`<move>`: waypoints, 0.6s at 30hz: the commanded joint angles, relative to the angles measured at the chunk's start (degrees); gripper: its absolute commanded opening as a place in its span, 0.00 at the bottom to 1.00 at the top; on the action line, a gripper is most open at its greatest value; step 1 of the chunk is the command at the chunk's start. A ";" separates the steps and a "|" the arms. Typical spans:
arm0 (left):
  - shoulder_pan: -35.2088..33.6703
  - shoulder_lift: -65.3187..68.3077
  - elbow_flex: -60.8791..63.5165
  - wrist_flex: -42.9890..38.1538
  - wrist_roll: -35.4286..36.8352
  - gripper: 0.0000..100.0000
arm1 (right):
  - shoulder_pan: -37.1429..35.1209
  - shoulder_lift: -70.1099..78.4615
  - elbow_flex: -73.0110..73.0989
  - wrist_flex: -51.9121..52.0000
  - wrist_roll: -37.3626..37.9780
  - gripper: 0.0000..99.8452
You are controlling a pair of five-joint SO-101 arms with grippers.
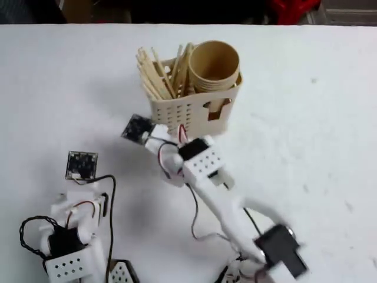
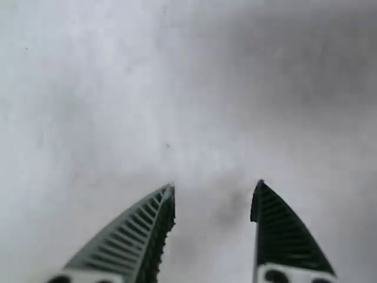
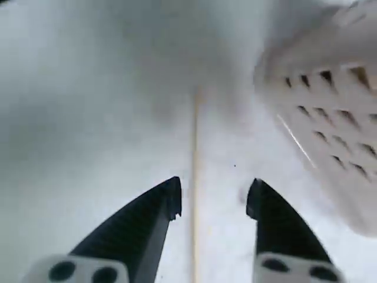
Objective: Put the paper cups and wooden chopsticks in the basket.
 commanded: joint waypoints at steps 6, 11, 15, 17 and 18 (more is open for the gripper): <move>-0.31 -0.22 -0.18 0.18 -0.18 0.22 | 2.33 10.59 -3.60 -4.70 0.79 0.21; -0.31 -0.22 -0.18 0.18 -0.18 0.22 | 2.68 13.67 -3.60 -6.73 0.79 0.20; -0.31 -0.22 -0.18 0.18 -0.18 0.22 | 2.59 16.31 -3.78 -6.99 0.79 0.11; -0.31 -0.22 -0.18 0.18 -0.18 0.22 | 2.68 16.48 -4.66 -6.73 0.70 0.01; -0.31 -0.22 -0.18 0.18 -0.18 0.22 | 2.68 16.48 -4.75 -6.73 0.70 0.02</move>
